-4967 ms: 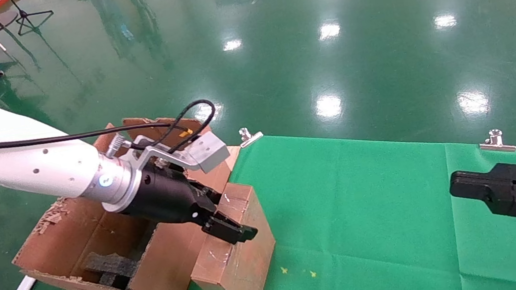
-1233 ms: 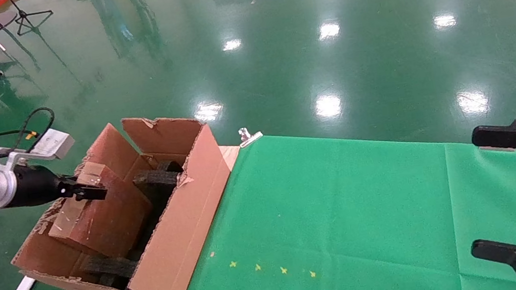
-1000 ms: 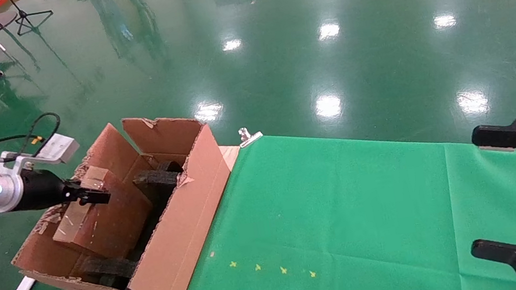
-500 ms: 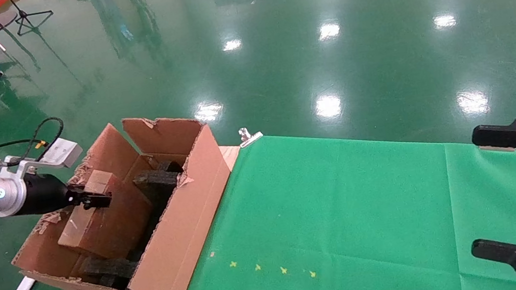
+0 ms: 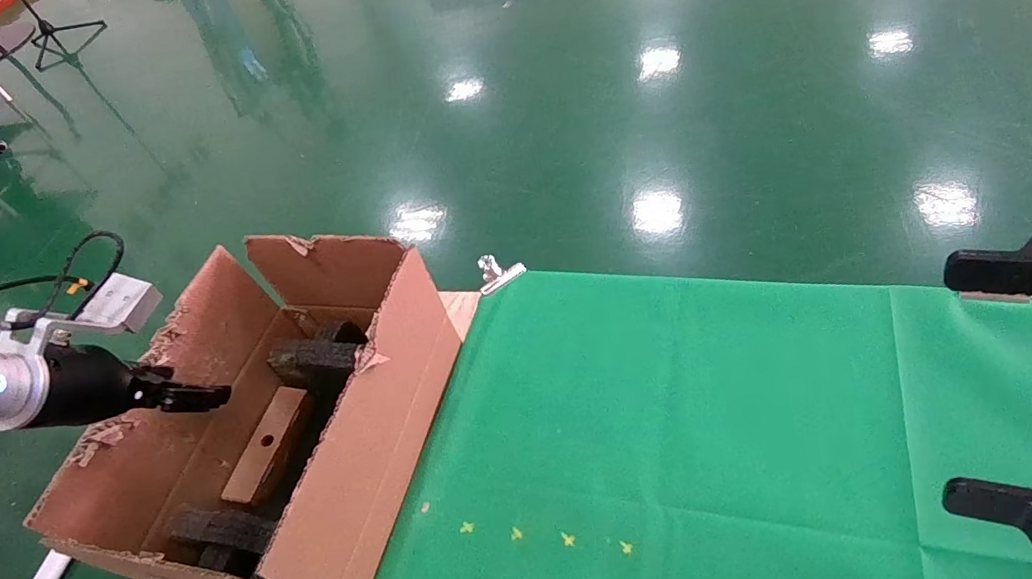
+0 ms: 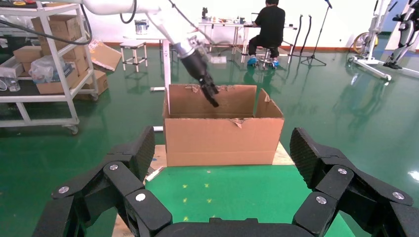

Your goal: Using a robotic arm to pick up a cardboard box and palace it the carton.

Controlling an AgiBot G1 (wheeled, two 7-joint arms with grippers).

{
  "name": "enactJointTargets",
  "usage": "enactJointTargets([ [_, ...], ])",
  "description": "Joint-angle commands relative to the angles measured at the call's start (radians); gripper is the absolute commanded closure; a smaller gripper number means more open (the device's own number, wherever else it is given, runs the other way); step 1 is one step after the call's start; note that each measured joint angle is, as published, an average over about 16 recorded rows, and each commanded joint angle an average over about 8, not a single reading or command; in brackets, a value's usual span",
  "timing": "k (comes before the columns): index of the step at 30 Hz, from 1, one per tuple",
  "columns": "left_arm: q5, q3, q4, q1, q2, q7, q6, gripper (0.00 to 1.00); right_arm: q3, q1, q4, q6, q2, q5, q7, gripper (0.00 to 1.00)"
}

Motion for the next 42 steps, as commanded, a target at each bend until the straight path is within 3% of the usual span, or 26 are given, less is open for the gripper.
enactJointTargets([
  [1, -0.004, -0.003, -0.005, -0.004, -0.001, 0.005, 0.003, 0.0, 0.0, 0.0, 0.0, 0.0, 0.0, 0.0, 0.0, 0.0],
  [12, -0.119, -0.072, -0.131, -0.07, -0.069, 0.08, 0.19, 0.0, 0.0, 0.0, 0.0, 0.0, 0.0, 0.0, 0.0, 0.0],
  [26, -0.127, -0.073, -0.158, -0.07, -0.074, 0.086, 0.207, 0.0, 0.0, 0.0, 0.0, 0.0, 0.0, 0.0, 0.0, 0.0],
  [42, -0.35, -0.144, -0.388, 0.101, -0.081, 0.104, 0.265, 0.0, 0.0, 0.0, 0.0, 0.0, 0.0, 0.0, 0.0, 0.0],
])
